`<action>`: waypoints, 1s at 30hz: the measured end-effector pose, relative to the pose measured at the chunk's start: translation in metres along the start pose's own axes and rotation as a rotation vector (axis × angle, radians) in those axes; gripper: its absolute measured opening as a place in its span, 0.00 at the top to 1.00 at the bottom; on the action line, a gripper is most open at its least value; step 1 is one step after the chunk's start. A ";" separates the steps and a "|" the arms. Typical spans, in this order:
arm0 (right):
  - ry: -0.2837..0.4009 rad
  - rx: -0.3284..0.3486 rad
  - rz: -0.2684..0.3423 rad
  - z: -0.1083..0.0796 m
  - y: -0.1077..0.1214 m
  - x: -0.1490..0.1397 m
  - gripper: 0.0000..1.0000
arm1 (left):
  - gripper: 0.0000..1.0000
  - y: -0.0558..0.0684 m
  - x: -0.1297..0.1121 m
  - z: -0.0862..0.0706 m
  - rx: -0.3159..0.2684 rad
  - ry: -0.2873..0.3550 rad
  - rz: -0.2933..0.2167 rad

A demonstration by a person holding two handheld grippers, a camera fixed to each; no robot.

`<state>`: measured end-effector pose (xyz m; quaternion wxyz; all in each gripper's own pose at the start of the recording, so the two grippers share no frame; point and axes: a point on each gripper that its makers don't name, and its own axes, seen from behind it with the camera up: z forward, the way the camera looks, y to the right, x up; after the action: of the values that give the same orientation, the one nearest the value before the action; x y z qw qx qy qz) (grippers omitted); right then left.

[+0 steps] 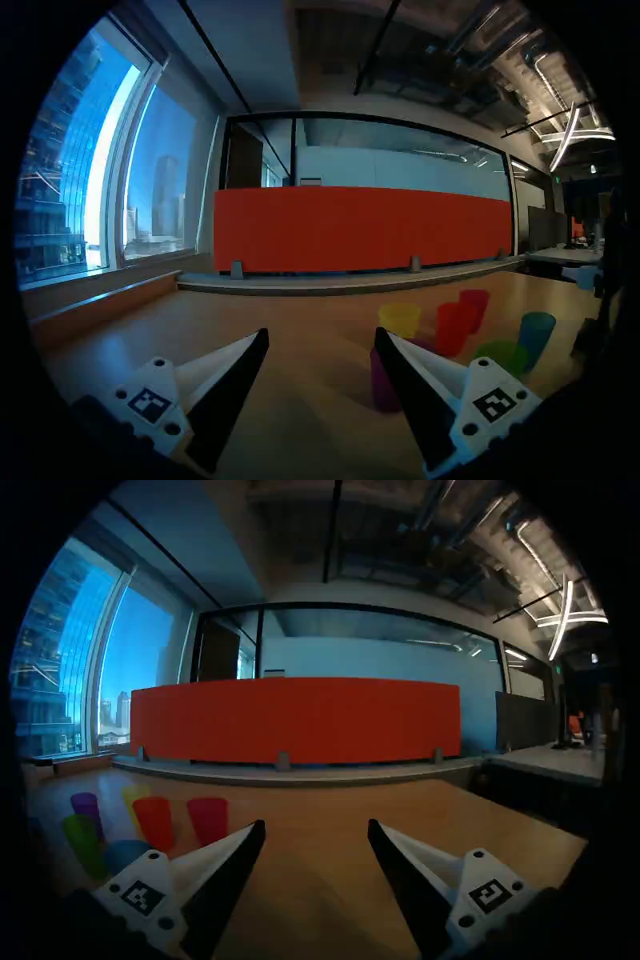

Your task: Pour water

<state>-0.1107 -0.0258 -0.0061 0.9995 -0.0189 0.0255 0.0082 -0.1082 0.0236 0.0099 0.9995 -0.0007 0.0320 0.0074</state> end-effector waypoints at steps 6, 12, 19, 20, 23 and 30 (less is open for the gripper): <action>0.000 0.000 0.000 0.000 0.000 0.000 0.01 | 0.01 0.000 0.000 0.000 0.005 0.000 0.000; 0.000 0.000 0.000 0.000 0.000 0.000 0.01 | 0.01 -0.009 0.000 -0.004 0.046 0.000 0.001; 0.000 0.000 0.000 0.001 0.000 0.000 0.01 | 0.01 -0.009 0.000 -0.004 0.041 0.000 0.000; 0.000 0.000 0.000 0.001 0.000 -0.001 0.01 | 0.01 -0.009 0.000 -0.004 0.040 0.000 0.000; 0.000 0.000 0.000 0.001 0.000 0.000 0.01 | 0.01 -0.011 0.000 -0.004 0.045 0.000 0.000; 0.000 0.000 0.000 0.000 0.000 0.000 0.01 | 0.01 -0.013 0.000 -0.004 0.058 0.000 0.000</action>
<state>-0.1109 -0.0256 -0.0058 0.9995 -0.0190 0.0256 0.0081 -0.1087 0.0102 0.0056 0.9991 0.0284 0.0321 0.0064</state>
